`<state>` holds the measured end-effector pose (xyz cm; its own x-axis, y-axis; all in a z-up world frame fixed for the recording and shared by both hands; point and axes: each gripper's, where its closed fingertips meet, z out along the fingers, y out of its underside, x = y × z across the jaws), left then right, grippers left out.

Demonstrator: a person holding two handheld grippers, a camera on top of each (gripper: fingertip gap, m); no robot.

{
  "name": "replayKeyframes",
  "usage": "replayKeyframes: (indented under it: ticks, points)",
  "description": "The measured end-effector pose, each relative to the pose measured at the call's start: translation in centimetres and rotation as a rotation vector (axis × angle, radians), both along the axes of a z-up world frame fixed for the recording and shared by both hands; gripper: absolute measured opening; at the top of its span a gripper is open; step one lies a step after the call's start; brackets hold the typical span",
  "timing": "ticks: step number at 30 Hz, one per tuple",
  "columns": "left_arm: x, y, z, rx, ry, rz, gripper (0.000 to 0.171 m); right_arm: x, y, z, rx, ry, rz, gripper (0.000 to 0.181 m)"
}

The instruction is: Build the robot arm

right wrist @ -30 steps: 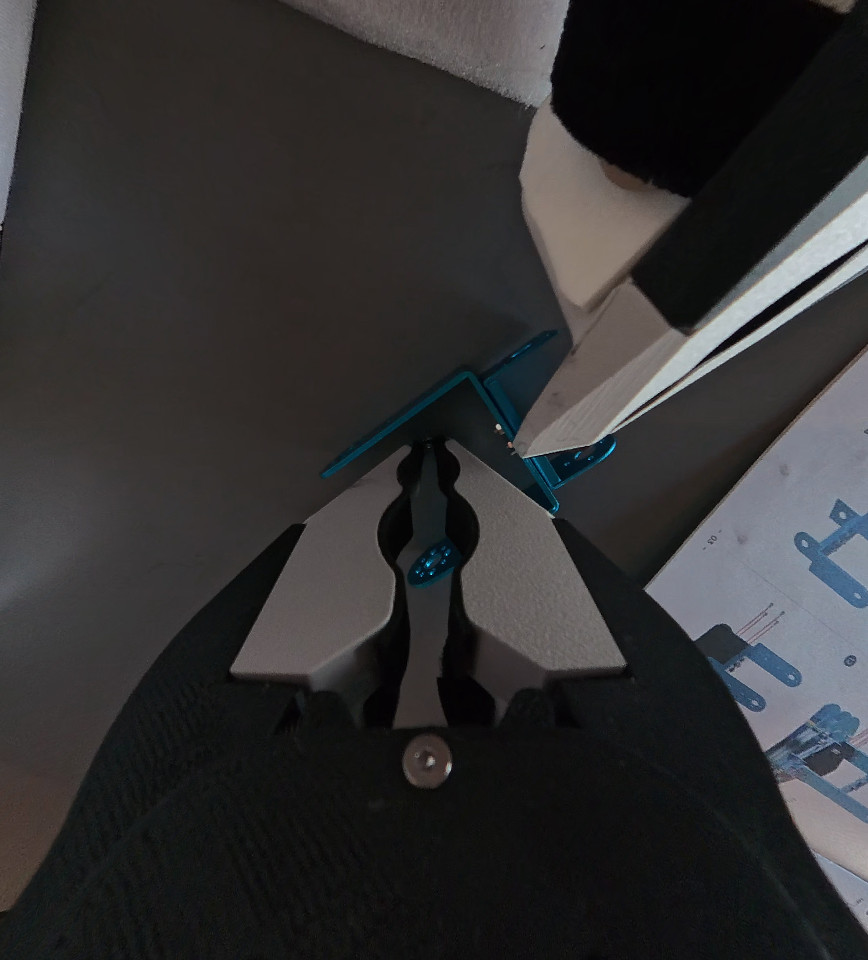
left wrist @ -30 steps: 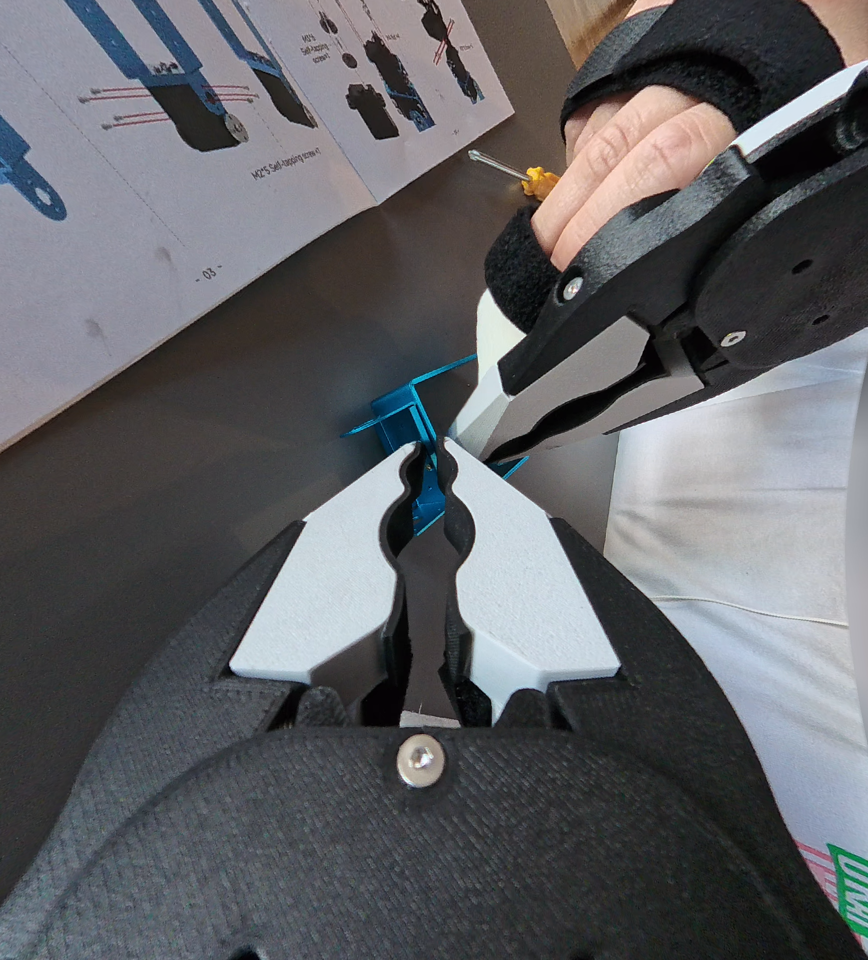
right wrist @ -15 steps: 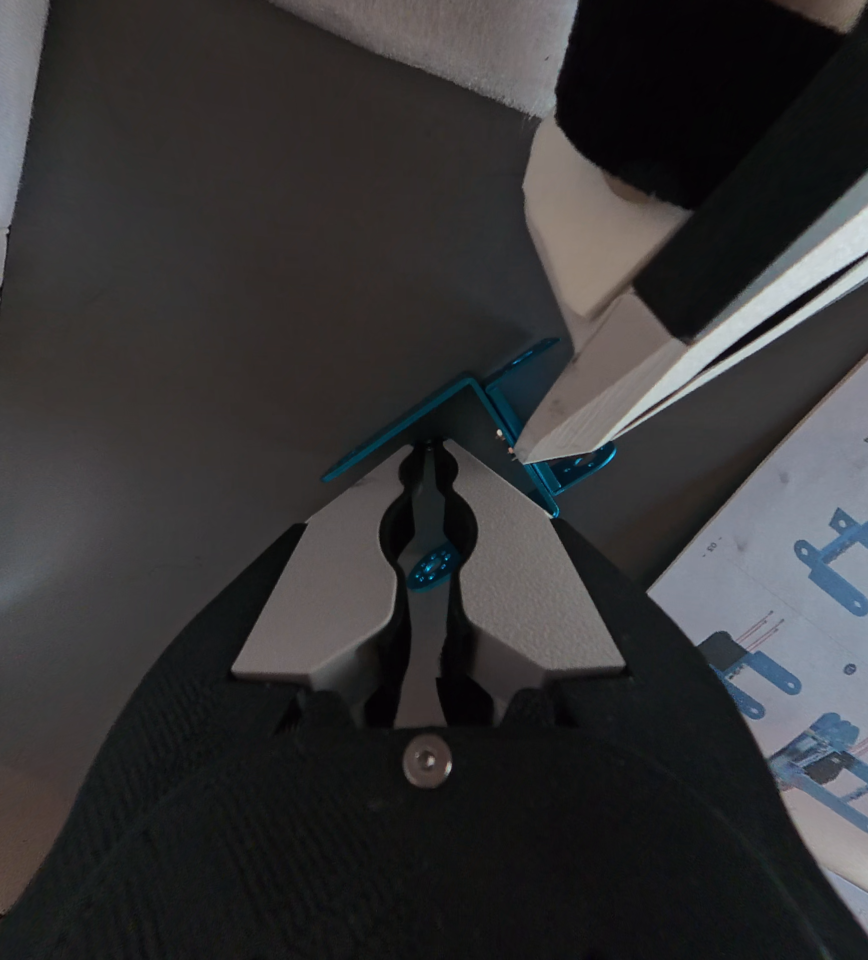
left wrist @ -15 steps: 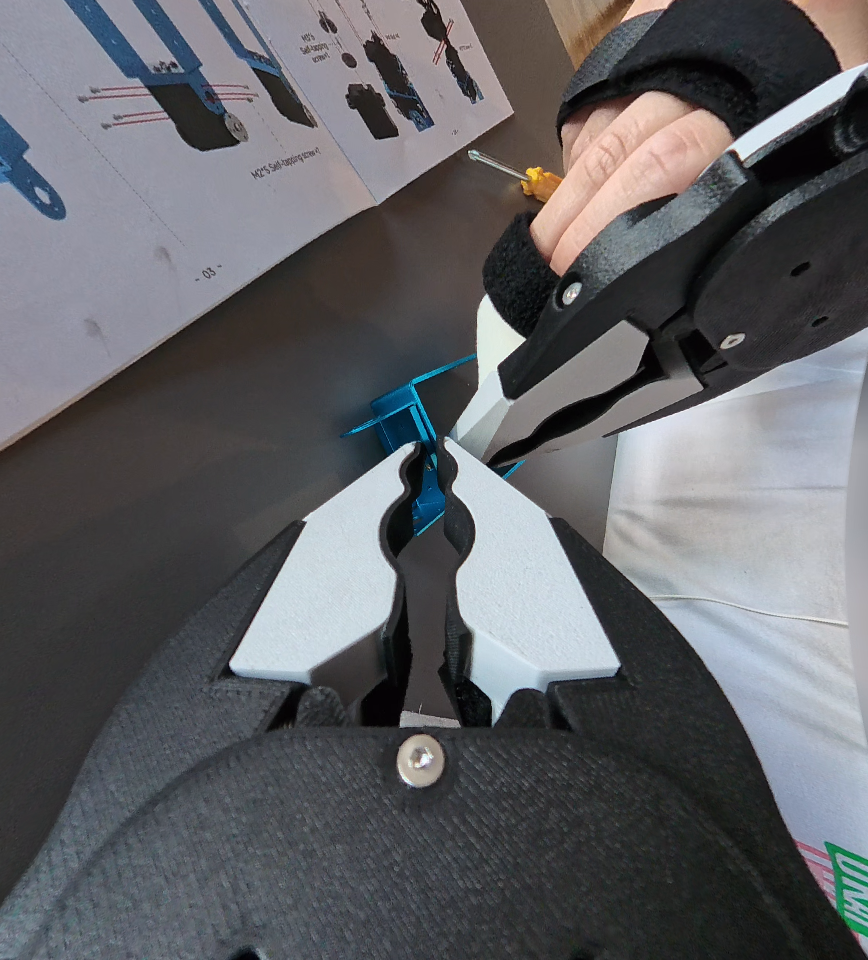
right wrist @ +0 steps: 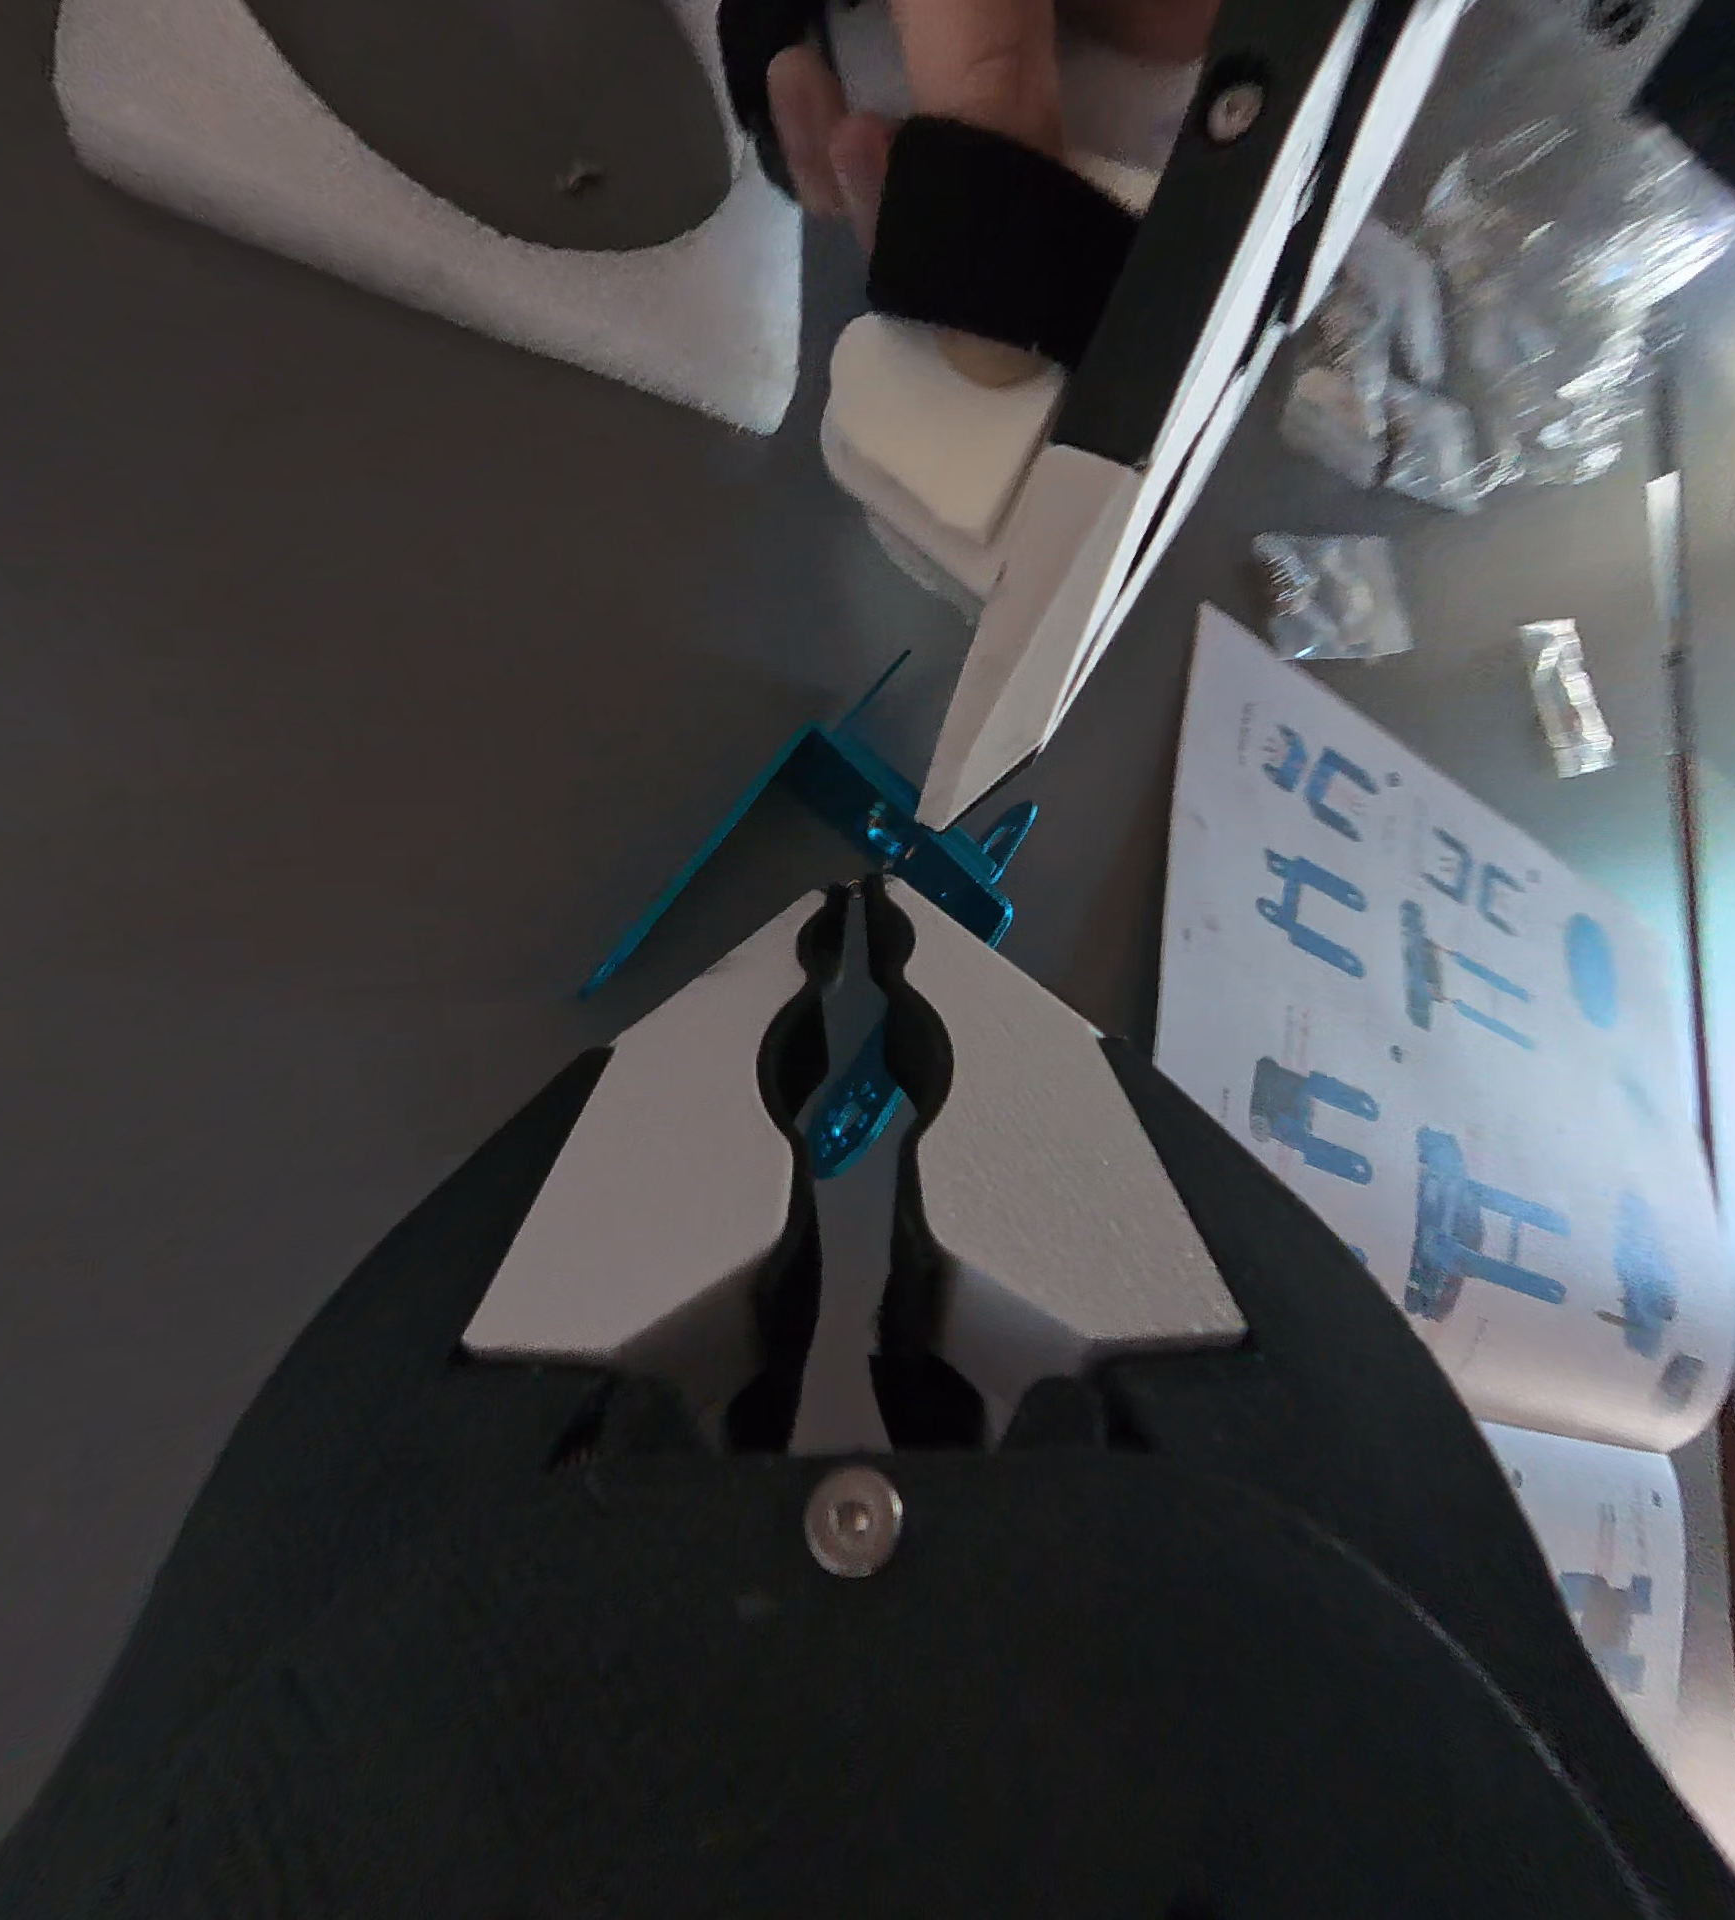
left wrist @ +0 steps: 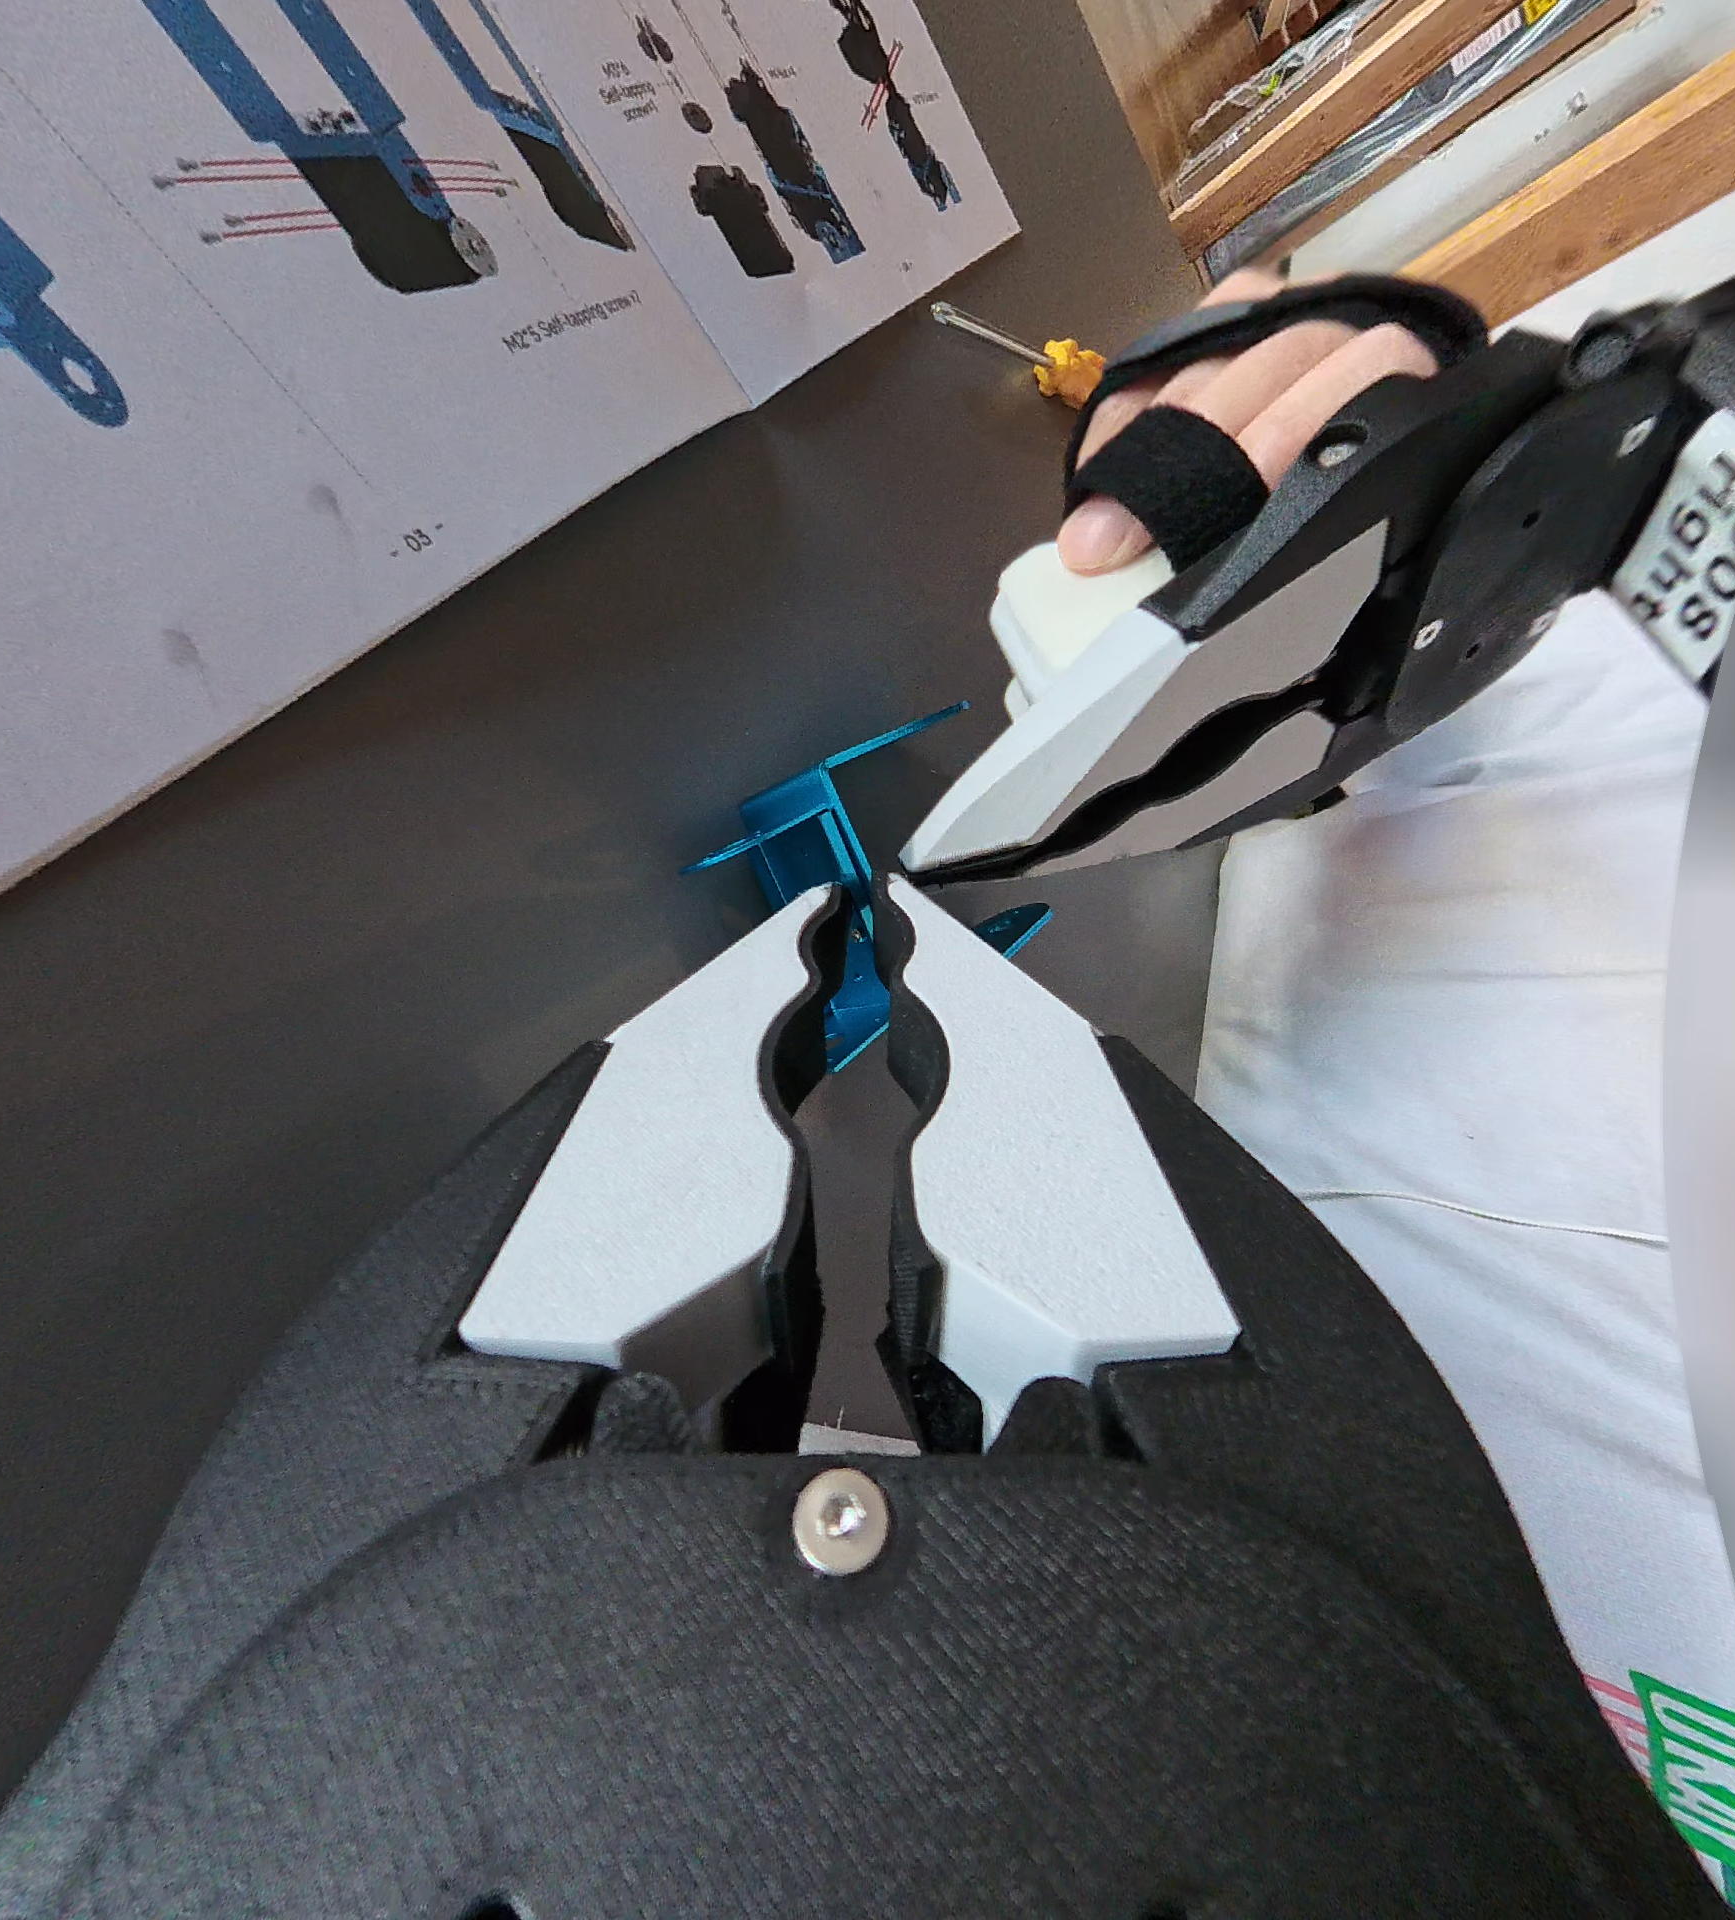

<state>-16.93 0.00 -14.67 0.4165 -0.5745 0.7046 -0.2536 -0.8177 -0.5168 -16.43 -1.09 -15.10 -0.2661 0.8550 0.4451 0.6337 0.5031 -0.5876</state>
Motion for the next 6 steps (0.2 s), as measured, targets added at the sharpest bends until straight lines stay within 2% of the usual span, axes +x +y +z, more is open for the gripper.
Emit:
replayKeyframes:
  ticks: [6]
  points:
    - [0.02,0.01,0.01,-0.005,-0.005,0.001,0.003,-0.74,0.61,0.11,0.092,0.153,-0.052,0.002]
